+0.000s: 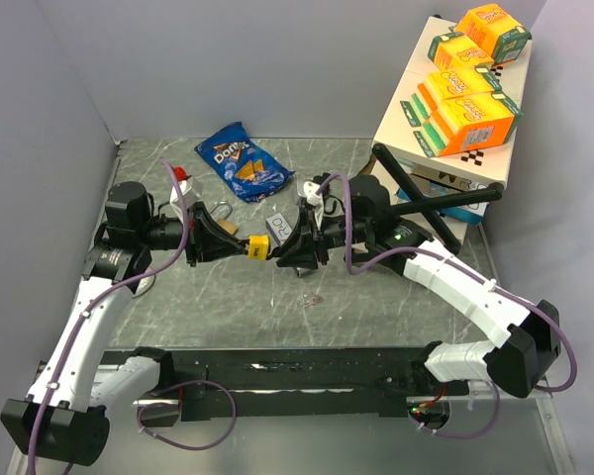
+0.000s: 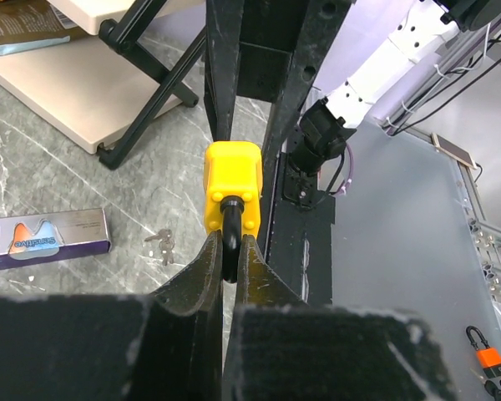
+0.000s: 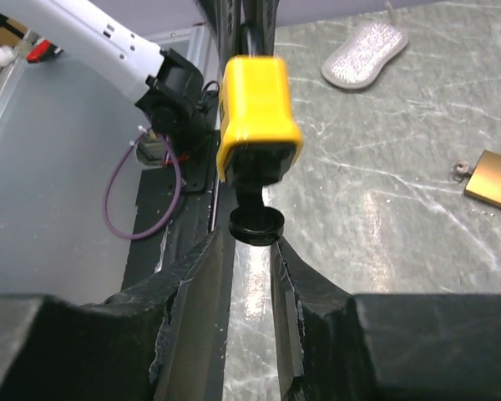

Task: Lock with the key
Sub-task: Adjust the lock.

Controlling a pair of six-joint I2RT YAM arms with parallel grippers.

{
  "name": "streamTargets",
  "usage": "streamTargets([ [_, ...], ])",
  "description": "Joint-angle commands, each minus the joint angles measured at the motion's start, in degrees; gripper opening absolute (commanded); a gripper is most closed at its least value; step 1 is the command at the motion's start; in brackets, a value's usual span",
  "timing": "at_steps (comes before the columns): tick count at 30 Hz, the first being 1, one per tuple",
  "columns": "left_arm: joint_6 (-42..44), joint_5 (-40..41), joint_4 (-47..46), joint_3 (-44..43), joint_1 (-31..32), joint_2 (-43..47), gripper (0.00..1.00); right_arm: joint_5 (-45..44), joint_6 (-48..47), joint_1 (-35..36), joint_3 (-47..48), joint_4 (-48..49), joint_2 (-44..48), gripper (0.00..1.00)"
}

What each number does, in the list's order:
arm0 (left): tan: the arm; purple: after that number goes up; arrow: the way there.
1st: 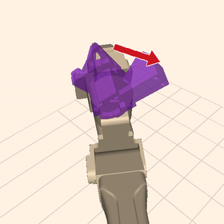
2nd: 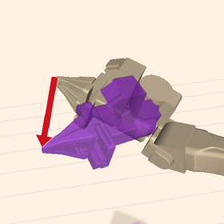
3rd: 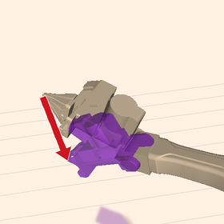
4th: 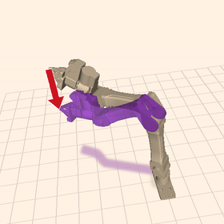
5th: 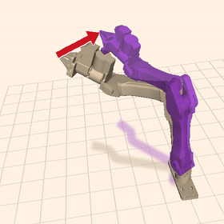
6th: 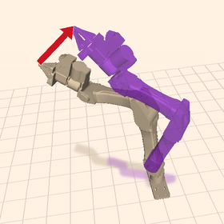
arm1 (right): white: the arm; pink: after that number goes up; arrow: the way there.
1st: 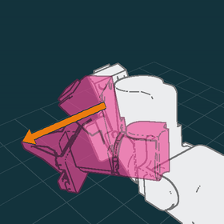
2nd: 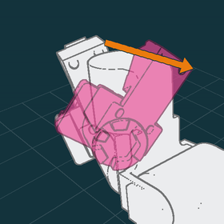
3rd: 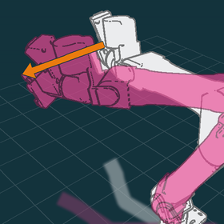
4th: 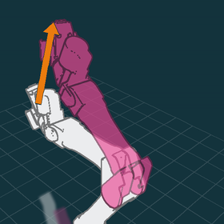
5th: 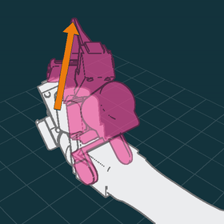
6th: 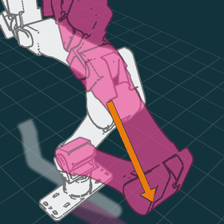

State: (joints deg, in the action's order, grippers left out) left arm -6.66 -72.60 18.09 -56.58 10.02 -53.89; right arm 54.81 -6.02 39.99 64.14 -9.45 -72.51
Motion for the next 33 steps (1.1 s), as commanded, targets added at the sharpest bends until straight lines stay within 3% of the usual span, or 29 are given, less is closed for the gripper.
streamTargets([
  [1,0.7,-1.0,-2.3,-0.7,0.5,0.6,0.01,1.4,1.1,0.4,3.8,2.8,-1.4,0.36],
  [11,3.4,0.9,0.4,-0.6,2.2,-0.6,0.01,1.6,1.0,1.1,5.3,4.0,-2.9,0.30],
  [18,5.1,3.2,2.1,-1.0,3.2,-2.1,0.01,2.0,0.2,1.5,5.5,4.8,-2.6,0.17],
  [33,7.8,4.4,5.6,-2.5,6.6,-6.0,0.01,1.3,-8.9,4.1,6.0,1.9,-2.0,0.12],
])
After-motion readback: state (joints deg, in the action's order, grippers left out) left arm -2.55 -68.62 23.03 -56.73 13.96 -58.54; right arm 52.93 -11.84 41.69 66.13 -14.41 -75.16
